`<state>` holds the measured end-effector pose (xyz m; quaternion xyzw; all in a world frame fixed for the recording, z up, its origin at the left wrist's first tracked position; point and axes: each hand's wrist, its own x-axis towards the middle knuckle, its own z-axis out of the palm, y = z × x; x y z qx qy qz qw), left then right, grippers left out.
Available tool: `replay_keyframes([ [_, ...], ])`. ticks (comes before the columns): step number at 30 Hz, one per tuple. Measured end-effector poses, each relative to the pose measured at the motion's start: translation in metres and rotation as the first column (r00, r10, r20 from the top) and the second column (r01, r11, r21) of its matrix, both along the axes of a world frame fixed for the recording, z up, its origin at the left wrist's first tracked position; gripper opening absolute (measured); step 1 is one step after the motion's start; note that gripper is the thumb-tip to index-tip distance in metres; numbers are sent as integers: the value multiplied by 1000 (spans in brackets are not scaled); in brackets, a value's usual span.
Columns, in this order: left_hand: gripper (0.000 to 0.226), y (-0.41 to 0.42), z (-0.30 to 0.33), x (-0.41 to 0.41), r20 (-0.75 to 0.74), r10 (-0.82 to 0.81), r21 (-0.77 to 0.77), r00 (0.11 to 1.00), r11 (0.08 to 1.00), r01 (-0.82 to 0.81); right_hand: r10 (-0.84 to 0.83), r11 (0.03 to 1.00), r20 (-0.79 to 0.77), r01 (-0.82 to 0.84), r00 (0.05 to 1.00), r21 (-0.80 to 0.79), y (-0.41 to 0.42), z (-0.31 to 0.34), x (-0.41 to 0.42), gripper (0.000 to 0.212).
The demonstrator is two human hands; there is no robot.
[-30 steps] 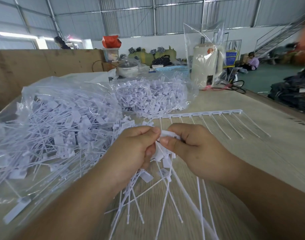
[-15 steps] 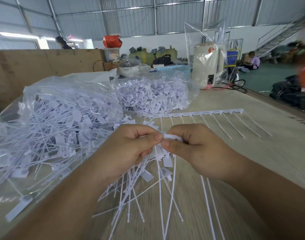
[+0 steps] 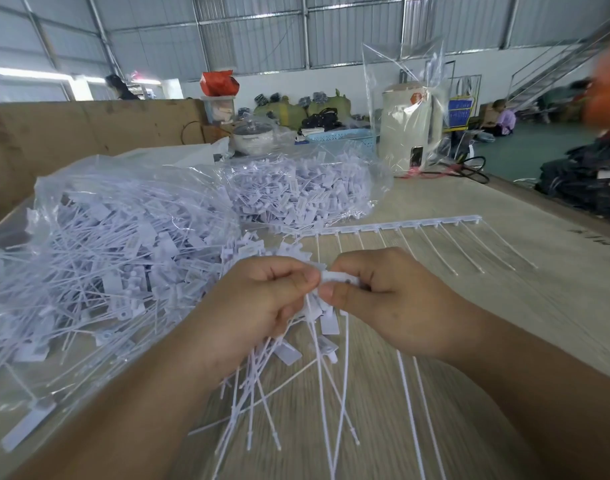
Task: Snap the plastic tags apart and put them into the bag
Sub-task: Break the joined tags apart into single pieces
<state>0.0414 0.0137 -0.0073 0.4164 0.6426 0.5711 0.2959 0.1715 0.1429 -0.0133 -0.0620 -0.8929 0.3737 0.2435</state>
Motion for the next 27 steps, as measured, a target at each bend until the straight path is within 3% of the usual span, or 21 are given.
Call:
replay_keyframes([
  [2,16,-1,-1,2,-473,137,39,870,990,-135,-36,997,7,36,999,67,1,-1,0,39],
  [3,15,-2,-1,3,-585,173,88,792,985,-150,-39,996,1,39,999,80,1,0,0,38],
  [6,15,-6,2,5,-637,184,132,749,983,-130,-2,999,1,2,1000,39,1,2,1,35],
  [10,16,-11,6,1,-667,126,116,734,991,-65,100,985,-1,-99,995,-144,0,5,2,39],
  [12,18,-12,7,-2,-564,55,83,824,997,-9,157,961,-18,-157,987,-227,-2,7,2,39],
  [14,23,-10,8,-5,-245,-56,61,968,995,73,207,923,-41,-209,978,-325,-2,9,1,38],
  [15,25,-9,8,-6,-81,-108,67,991,991,114,222,908,-44,-224,974,-354,-2,9,1,37],
  [18,27,-6,4,-7,174,-194,80,965,980,183,234,893,-35,-229,972,-387,-1,9,0,35],
  [23,9,-2,2,-5,367,-223,98,903,975,201,238,887,-39,-234,970,-398,-1,7,0,33],
  [27,17,-1,-1,-7,552,-311,125,773,948,292,235,888,-35,-230,971,-399,0,7,-1,30],
])
